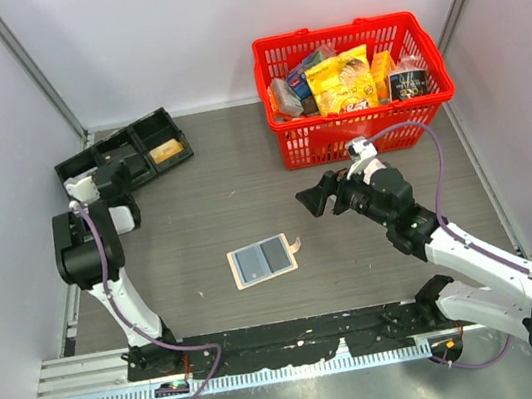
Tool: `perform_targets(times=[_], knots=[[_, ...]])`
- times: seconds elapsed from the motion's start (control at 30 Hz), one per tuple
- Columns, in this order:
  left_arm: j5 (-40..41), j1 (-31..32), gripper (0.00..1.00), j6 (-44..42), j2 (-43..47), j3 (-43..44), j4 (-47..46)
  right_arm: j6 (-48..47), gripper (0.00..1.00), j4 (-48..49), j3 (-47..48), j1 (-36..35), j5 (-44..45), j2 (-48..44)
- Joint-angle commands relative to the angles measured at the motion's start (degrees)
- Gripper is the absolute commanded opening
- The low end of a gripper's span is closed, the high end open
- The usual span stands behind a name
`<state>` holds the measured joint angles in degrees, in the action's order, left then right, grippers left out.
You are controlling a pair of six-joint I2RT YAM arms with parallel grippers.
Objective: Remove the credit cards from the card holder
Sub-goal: Place the credit card in the storage box.
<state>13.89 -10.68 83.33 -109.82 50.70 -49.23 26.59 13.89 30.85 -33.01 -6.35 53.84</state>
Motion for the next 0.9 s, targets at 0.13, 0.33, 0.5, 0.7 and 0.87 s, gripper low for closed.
perform_targets(times=[0.13, 0.33, 0.5, 0.7, 0.87], knots=[[4.0, 0.3, 0.01, 3.9, -5.9, 8.8, 3.3, -2.7, 0.91, 1.0, 0.3, 0.1, 2.5, 0.3], [6.0, 1.8, 0.04, 5.3, -7.9, 11.6, 8.4, -2.9, 0.91, 1.1, -0.1, 0.1, 2.9, 0.6], [6.2, 2.3, 0.06, 6.7, -9.4, 13.4, 11.4, -3.1, 0.91, 1.0, -0.4, 0.1, 3.4, 0.4], [7.5, 2.3, 0.25, 7.6, -8.0, 12.0, 13.6, -3.1, 0.91, 0.4, -0.1, 0.1, 3.3, -0.7], [6.5, 2.3, 0.49, 8.2, -5.1, 10.5, 15.5, -3.0, 0.91, -0.4, 0.6, 0.1, 2.5, -1.5]])
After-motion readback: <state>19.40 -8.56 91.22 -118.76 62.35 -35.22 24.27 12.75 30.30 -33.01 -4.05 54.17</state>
